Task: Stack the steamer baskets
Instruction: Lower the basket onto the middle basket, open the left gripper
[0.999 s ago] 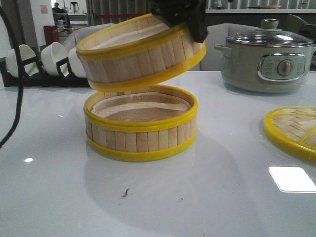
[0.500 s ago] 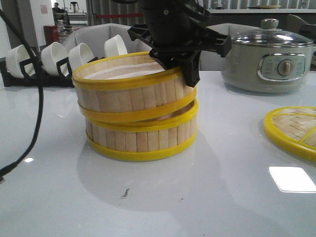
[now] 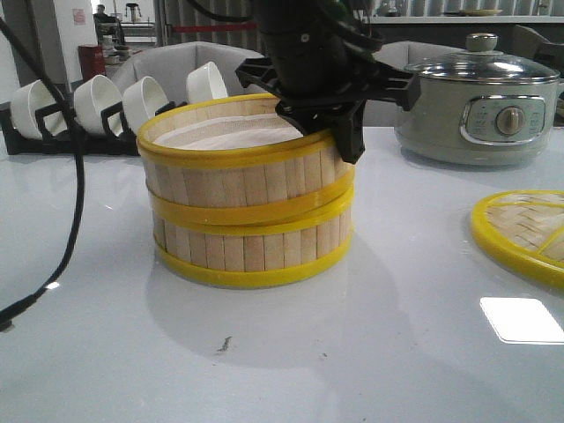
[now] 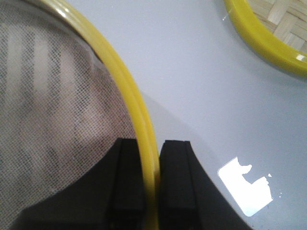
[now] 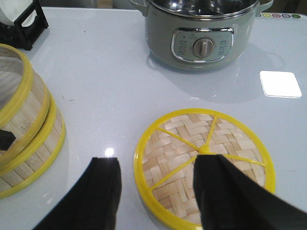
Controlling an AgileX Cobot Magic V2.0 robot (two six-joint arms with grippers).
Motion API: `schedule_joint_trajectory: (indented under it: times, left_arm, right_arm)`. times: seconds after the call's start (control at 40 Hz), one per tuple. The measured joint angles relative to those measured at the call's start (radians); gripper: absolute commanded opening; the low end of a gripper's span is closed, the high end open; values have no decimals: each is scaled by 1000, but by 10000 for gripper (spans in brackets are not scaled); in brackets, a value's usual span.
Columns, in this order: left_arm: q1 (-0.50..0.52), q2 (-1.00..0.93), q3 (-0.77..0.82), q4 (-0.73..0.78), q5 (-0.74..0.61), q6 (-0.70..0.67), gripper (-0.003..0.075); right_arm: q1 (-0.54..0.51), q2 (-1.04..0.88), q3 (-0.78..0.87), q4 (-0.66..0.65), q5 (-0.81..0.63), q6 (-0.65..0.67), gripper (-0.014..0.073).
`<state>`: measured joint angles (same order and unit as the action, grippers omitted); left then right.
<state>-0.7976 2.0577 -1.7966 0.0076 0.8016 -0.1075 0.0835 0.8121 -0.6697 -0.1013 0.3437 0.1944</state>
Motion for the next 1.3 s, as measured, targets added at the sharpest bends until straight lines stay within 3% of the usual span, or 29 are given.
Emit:
schedule_joint_trajectory:
  times: [0.525,0.6,0.749,0.874,1.299]
  left_arm:
    - [0,12,0,-8,-2,0,92]
    - [0,12,0,-8,-2,0,138]
    - [-3,12,0,2,-6,0,334]
    - [-8,12,-2,8,-19,2,440]
    - [-11,-4,-6,58,-21,2,445]
  right_arm:
    - [0,0,0,0,2,0,447]
    - [0,0,0,0,2,0,447]
    - [0,0,0,0,11,0,447]
    - [0,0,0,0,19,0,447]
    - [0,0,0,0,21,0,447]
